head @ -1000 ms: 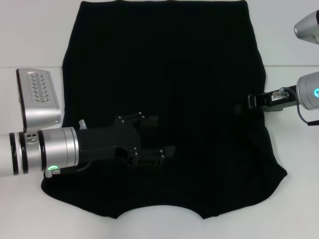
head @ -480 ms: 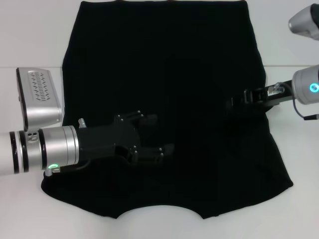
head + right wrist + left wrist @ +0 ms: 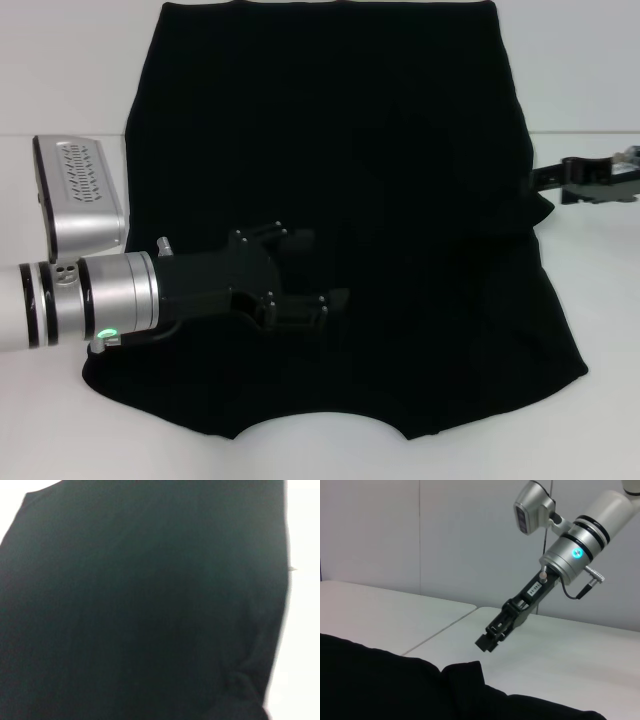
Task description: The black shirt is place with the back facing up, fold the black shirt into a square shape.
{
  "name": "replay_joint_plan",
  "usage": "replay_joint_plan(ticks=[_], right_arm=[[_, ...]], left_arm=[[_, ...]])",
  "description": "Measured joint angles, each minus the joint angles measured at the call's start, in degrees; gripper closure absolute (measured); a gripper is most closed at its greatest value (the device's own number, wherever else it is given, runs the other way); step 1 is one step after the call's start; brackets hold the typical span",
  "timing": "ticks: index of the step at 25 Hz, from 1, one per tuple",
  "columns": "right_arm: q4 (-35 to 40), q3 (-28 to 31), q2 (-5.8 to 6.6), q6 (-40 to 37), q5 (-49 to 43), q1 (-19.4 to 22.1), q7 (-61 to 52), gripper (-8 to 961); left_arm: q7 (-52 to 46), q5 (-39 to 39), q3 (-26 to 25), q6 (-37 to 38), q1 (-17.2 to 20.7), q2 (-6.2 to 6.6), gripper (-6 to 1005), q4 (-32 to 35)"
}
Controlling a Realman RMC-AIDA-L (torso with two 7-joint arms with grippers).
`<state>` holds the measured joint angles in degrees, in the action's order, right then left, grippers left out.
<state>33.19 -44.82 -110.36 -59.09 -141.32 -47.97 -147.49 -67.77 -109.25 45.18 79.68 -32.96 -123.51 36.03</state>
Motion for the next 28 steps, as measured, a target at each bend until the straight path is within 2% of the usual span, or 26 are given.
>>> replay_joint_plan(ticks=[4, 12, 23, 28], right_arm=[[-0.3, 0.5, 0.40, 0.6, 0.0, 1.4, -0.4, 233], [-3.5, 0.2, 0.05, 4.2, 0.1, 1.3, -0.2, 237], [-4.4, 0.3, -4.50, 12.7, 1.9, -1.3, 1.5, 237], [-4.4, 0.0, -5.31, 13.3, 9.3, -2.5, 6.7, 237]], left_arm=[[0.0, 0.0, 0.0, 0.0, 0.0, -0.06, 94, 0.0], [0.0, 0.0, 0.0, -0.4, 0.0, 0.07, 94, 0.3], [0.3, 0.1, -3.0, -0.9, 0.4, 0.18, 94, 0.4], [0.4, 0.1, -4.3, -1.0, 0.5, 0.48, 94, 0.2]])
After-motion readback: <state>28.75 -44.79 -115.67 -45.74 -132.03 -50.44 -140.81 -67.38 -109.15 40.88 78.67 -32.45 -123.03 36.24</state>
